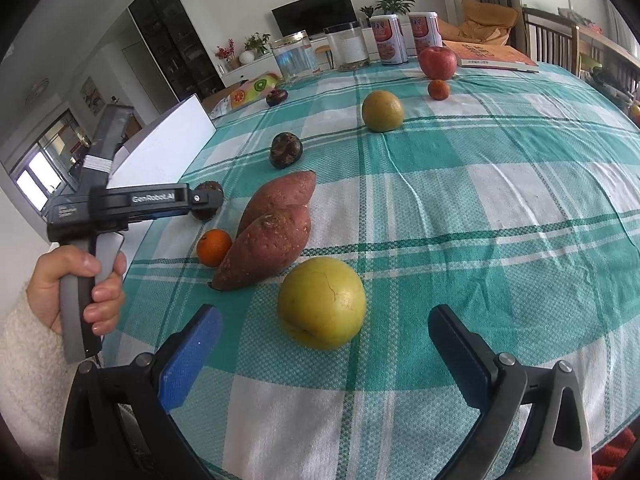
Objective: Organize fruits
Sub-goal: 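Grasp the dark brown round fruit with the left tool while the right tool grasps the yellow pear, then carry both fruits over the white box and open both tools to drop them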
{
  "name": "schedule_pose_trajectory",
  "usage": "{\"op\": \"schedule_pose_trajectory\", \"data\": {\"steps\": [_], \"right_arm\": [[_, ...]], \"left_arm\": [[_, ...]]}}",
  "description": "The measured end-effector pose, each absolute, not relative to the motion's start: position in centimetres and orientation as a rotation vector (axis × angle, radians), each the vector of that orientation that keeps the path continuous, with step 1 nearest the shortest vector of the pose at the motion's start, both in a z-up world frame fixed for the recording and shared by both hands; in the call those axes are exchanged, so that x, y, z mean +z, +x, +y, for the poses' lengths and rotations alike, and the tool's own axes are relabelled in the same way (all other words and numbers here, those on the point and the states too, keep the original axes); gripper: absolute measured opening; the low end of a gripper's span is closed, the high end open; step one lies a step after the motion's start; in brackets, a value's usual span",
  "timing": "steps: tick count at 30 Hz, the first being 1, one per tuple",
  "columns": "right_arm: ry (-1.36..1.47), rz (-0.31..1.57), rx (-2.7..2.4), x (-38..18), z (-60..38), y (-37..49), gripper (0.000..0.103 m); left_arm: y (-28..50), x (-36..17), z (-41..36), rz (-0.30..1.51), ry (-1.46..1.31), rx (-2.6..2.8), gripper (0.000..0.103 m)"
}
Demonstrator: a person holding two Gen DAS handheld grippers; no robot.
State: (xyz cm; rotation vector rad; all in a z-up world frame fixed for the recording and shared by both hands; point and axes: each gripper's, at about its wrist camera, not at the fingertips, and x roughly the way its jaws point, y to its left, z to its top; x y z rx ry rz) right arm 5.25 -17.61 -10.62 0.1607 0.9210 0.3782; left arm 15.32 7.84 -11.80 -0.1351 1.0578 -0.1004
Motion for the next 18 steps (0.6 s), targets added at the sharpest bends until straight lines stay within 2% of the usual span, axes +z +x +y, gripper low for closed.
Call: {"op": "schedule_pose_trajectory", "data": {"steps": [3,4,5,6,9,10,18], "right_arm": [[0.169,0.943,0.397,-10.9,-17.4,5.7,0.096],[0.164,0.952,0.408,-11.0,-17.1,5.9,0.092],[0.155,0.959,0.416,-11.1,-16.7,6.1,0.084],[0.14,0.972,0.416,-11.3,-16.3,6.3,0.08],[0.114,1.011,0.388,-12.3,-15.7,6.7,0.06],[0.118,1.007,0.375,-12.3,-15.8,6.8,0.048],[0.226,0.96,0.4,-11.7,-17.6,6.3,0.048]], "left_arm": [[15.4,-11.9,7.5,1.037,-0.091,-0.109,0.063],[15.4,-11.9,7.4,1.032,-0.081,-0.112,0.053],[15.3,-11.9,7.3,1.025,-0.065,-0.116,0.045],[15.3,-11.8,7.2,1.02,-0.053,-0.116,0.043],[15.0,-11.8,7.6,1.018,-0.082,-0.118,0.042],[14.7,-11.7,7.8,1.017,-0.099,-0.118,0.042],[11.4,-9.4,8.7,0.986,-0.229,-0.148,0.042]]}}
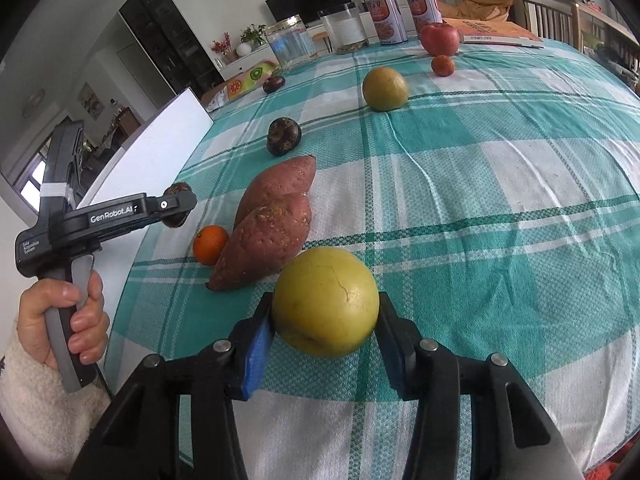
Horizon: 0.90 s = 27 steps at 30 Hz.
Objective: Organize fruits
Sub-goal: 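Carry both fruits over the white box and open both tools to drop them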
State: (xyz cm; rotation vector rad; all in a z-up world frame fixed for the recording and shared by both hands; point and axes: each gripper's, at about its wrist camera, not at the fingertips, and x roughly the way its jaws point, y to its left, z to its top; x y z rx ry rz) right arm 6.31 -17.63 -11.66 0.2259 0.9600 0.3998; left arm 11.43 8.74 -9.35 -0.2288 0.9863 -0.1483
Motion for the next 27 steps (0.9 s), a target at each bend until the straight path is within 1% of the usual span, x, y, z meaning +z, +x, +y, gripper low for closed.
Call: {"op": "schedule_pose_trajectory", "data": {"steps": [15,27], "right_arm": [[0.316,0.894,0.414,-10.9,-19.1,5.7,0.048],[0.309,0.862,0.463,-8.0,-18.0,4.4,0.048]], "left_arm": [[6.4,-4.8,6.6,0.941,-0.269,-0.266,0.042],[1.2,2.7,10.6,0.79,-0.3,-0.288,0.042]]}}
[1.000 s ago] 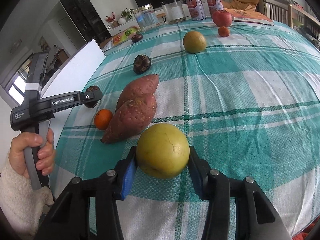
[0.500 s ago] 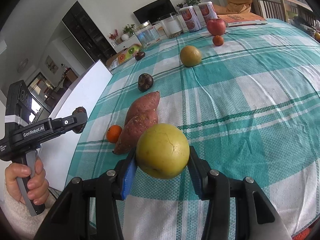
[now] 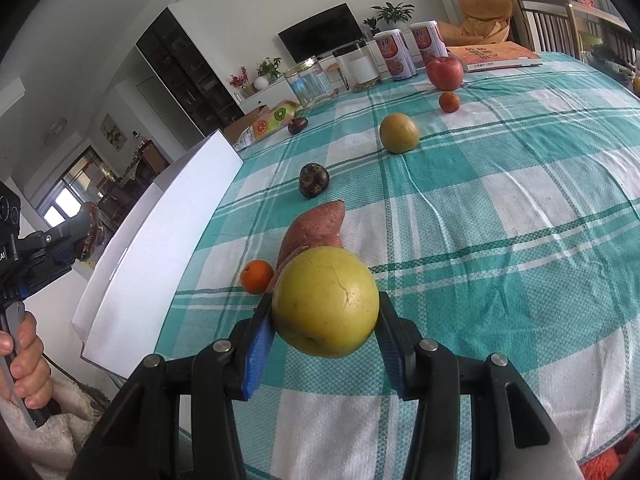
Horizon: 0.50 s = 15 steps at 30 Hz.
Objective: Organize fruits
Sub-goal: 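Carry both fruits over the white box and open both tools to drop them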
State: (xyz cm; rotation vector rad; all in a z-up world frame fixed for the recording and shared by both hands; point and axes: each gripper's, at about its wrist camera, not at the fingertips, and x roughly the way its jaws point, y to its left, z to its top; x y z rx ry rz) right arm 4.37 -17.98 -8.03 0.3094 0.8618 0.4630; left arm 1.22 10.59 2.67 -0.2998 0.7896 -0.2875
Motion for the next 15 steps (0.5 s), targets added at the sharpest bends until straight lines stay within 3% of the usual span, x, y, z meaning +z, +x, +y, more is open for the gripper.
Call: {"op": "schedule_pose_trajectory", "data": {"steps": [15], "right_arm": [[0.178,0.821,0.847,1.7,-2.8,4.0,0.048]], "left_arm": [[-2.9,4.2,23.5,0.688,-0.341,0.017,0.042]]}}
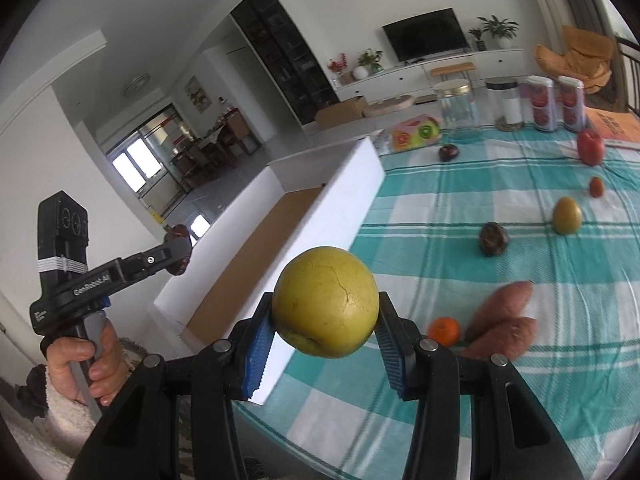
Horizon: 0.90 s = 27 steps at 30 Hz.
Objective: Organize fruits
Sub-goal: 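Carry both fruits over the white box and open both tools to drop them, then move both open tools back over the tablecloth toward the remaining fruits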
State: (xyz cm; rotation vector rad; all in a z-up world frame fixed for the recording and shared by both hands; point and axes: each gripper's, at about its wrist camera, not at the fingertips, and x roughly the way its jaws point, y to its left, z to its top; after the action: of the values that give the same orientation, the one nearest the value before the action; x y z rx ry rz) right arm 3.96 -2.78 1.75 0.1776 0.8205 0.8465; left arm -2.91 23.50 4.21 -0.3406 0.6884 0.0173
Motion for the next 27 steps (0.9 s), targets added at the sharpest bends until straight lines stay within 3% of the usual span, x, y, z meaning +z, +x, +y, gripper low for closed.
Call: {"op": "schedule_pose_trajectory", "data": {"steps": [6,15,17,18,20,21,27], "right_arm": [[0.083,0.898,1.019,1.7,6.9,3.5,0.048],[-0.144,1.024,1.071,-4.7,16.7,2.4,0.049],[-0.145,1.038,1.05,-5.3,17.3,2.7,0.053],[-0.126,1.036,1.038,-5.2,17.2,3.0,0.058],[-0.061,1.01,1.039,-4.5,16.1,3.7,0.073],[-0.032,0.989,1.035,-4.0,15.2,4.1,0.075],[0.079,0.896,0.872,-3.3,6.4,5.4,0.085]], "left_arm": [[-3.6,1.4,28.8,0.745,-0.297,0.238,0.042],[-2.7,-2.5,30.5,0.854,-0.299,0.326,0.043],[-2.6,-2.6,30.3,0.871,-0.274,0.357,0.048],[-2.5,-2.7,30.3,0.876,-0.26,0.377,0.063],[-2.6,-2.4,30.2,0.86,-0.255,0.409,0.081],[-2.7,-2.1,30.1,0.846,-0.258,0.414,0.085],[-2.5,-0.2,27.4,0.723,-0.248,0.381,0.086]]}}
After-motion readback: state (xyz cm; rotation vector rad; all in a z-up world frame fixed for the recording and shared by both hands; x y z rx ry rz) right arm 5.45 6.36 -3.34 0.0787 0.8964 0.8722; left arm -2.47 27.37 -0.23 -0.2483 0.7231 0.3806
